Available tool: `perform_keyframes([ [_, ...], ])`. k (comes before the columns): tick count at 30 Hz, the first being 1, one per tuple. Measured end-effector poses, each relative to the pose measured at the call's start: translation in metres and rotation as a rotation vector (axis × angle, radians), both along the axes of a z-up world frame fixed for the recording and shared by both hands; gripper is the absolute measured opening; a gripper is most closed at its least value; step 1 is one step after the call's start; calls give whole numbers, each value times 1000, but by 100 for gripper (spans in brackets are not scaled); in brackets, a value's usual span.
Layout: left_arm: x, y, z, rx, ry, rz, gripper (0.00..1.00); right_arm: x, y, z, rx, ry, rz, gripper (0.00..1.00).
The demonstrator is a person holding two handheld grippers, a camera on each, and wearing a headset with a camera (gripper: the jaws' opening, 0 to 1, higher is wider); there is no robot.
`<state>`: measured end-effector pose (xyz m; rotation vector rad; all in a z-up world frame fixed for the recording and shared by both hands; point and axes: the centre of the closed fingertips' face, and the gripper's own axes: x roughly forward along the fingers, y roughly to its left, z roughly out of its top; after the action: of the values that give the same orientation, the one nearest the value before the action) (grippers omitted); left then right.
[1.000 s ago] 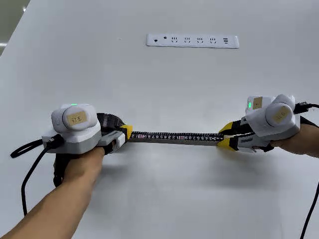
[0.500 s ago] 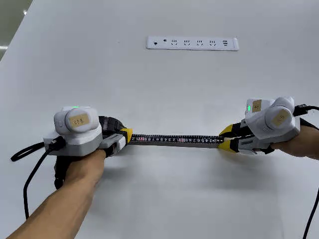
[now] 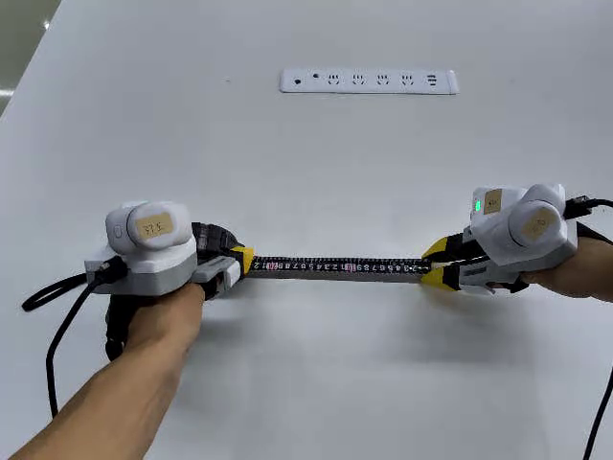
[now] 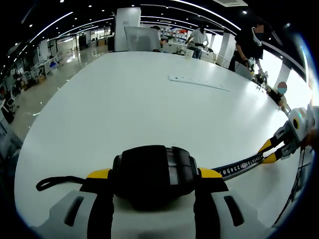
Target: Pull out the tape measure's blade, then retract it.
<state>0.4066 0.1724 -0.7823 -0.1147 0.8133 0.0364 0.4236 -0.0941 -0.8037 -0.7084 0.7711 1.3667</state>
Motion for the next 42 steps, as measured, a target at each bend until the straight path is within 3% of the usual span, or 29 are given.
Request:
perform_keyframes([
  [42, 1, 1, 0, -23, 1, -38, 59, -1, 1, -1, -27, -12, 20, 10],
])
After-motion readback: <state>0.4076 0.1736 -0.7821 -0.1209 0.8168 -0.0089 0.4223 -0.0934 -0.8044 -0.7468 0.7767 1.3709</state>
